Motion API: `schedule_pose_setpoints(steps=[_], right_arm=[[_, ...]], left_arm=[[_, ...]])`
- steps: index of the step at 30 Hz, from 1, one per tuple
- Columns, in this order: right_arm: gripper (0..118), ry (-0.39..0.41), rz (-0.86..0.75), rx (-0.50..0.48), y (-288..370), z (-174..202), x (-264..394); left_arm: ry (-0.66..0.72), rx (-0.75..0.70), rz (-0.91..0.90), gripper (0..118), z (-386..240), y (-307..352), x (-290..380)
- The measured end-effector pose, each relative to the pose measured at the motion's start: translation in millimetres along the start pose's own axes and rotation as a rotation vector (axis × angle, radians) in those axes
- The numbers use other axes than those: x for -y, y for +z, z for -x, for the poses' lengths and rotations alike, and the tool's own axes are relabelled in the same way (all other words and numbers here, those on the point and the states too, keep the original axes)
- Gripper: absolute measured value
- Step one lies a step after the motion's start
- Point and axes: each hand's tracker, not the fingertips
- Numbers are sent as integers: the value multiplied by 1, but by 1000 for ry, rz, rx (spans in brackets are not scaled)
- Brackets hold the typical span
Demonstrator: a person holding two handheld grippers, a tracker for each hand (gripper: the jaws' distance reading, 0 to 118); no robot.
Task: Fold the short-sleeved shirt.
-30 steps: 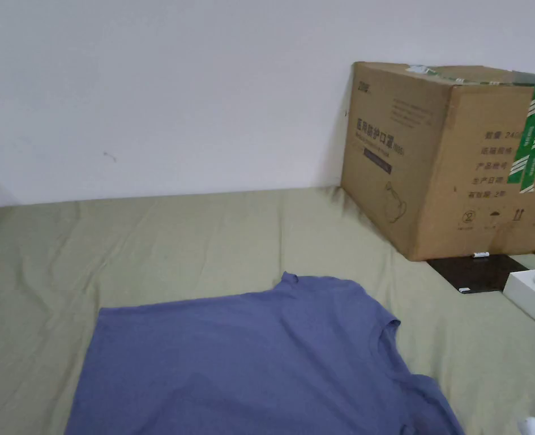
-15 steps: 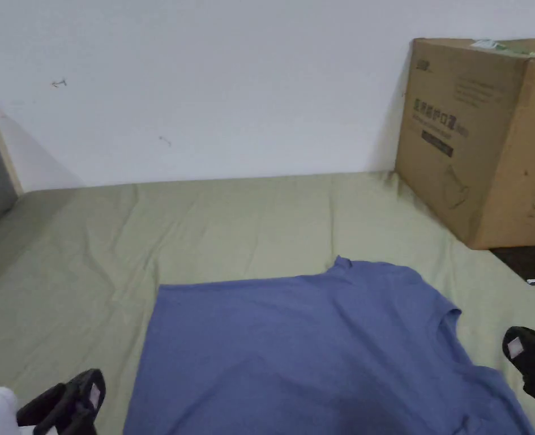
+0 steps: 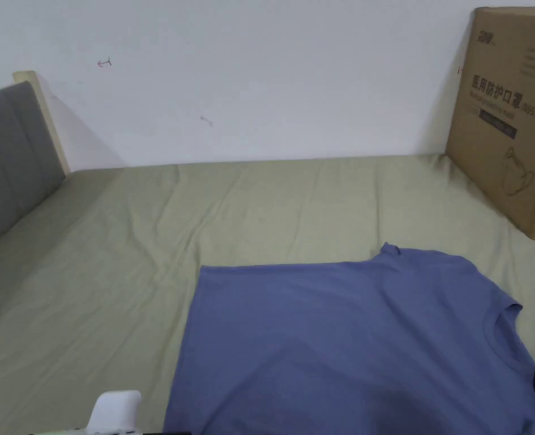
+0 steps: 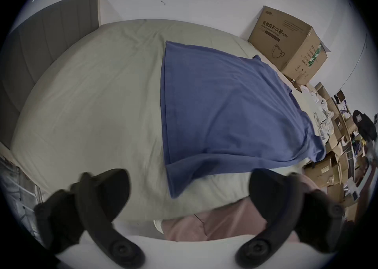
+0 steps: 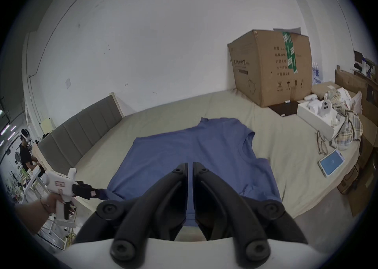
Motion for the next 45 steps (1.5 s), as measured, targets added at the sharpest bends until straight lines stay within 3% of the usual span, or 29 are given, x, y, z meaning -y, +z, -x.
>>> schedule_pose_setpoints(steps=[2,3,5,6,9,12,13,14,15,16,17,19,22,24,27,28,29,30,31,32,39,45], right_arm=[[5,-11,24,9,-5,-6,4],[5,-16,37,21,-7,-8,6],[5,-27,59,38,-11,-12,9],[5,-36,69,42,-13,-15,10],[5,-60,88,55,-15,-34,9],[5,-104,174,110,-22,-72,12],[11,-117,234,140,-27,-87,15],[31,-133,300,174,-32,-101,20],[83,-155,363,199,-38,-116,28],[115,-177,397,227,-44,-130,37],[116,-187,433,257,-50,-139,45],[116,-222,480,309,-66,-155,59],[116,-158,633,337,-96,-166,73],[113,-81,648,381,-114,-165,79],[93,67,690,417,-122,-154,74],[83,58,682,391,-121,-150,71],[55,45,671,336,-119,-147,67],[19,22,664,294,-112,-144,59],[9,36,660,309,-109,-142,57],[9,20,663,266,-106,-139,54],[9,12,644,233,-73,-140,17],[8,-62,601,173,-56,-141,-29]], left_arm=[[-5,-41,-2,110,-2,-12,1],[-19,-24,-17,92,-4,-14,3],[-90,-21,-80,14,-11,-14,6],[-137,-39,-83,4,-17,-15,9],[-190,-58,-96,4,-28,-8,16],[-143,-56,-205,4,-32,14,22],[-119,-48,-245,4,-28,21,24],[-104,-37,-273,4,-28,26,25],[-94,-31,-300,4,-28,32,26],[-93,-26,-316,4,-29,36,27],[-95,-25,-324,4,-29,38,27],[-102,-25,-320,4,-31,40,24],[-124,-28,-316,4,-51,44,20],[-131,-43,-307,4,-56,43,20],[-116,-69,-278,4,-52,41,20],[-109,-72,-271,4,-53,41,21],[-104,-74,-266,4,-48,40,21],[-100,-76,-262,4,-48,40,23],[-98,-77,-257,4,-49,40,23],[-98,-78,-252,4,-51,40,25],[-119,-98,-265,4,-49,57,24],[-134,-90,-320,4,-47,75,0]])
